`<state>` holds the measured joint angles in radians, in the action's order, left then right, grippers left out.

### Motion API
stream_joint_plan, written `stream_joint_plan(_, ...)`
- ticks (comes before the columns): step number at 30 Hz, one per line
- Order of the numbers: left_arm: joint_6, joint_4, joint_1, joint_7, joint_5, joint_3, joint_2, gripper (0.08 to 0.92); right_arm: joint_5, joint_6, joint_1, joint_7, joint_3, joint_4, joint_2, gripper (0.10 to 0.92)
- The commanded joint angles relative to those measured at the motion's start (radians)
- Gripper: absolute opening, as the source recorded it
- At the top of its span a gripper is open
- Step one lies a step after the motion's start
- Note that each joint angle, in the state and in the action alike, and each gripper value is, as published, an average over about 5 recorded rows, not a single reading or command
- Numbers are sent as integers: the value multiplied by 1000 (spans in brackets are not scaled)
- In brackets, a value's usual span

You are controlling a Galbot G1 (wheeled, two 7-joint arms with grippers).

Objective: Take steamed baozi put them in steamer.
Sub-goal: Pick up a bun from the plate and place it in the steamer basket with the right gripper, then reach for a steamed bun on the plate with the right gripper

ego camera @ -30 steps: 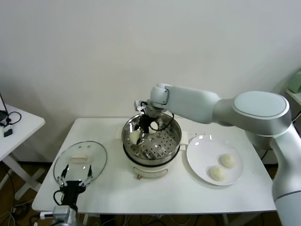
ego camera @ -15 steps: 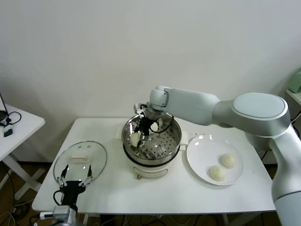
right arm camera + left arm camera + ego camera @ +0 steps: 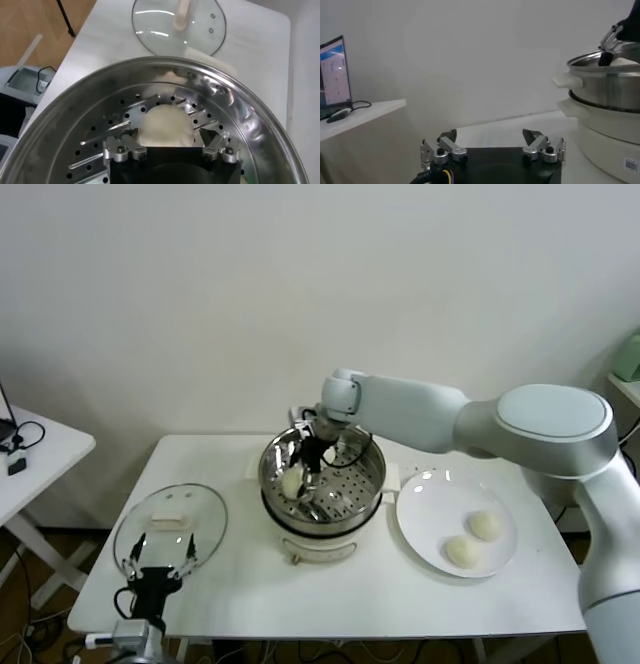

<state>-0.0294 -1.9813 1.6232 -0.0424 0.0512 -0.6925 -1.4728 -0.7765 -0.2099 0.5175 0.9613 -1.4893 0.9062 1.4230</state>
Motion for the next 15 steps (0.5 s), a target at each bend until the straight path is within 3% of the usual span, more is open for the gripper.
stream_joint_plan(1,1,0,1,0,0,-2,1,823,-8,10,62,18,-4,35,-33,822)
stream_joint_plan(7,-10,-10,-1,3,-9,-1,7,823,-59,60,270,85,-85,182,-180,823)
stream_joint_plan(15,-20,-11,-19,3,-13,3,27,823,-25,103,501,135,-233,453,-519,823)
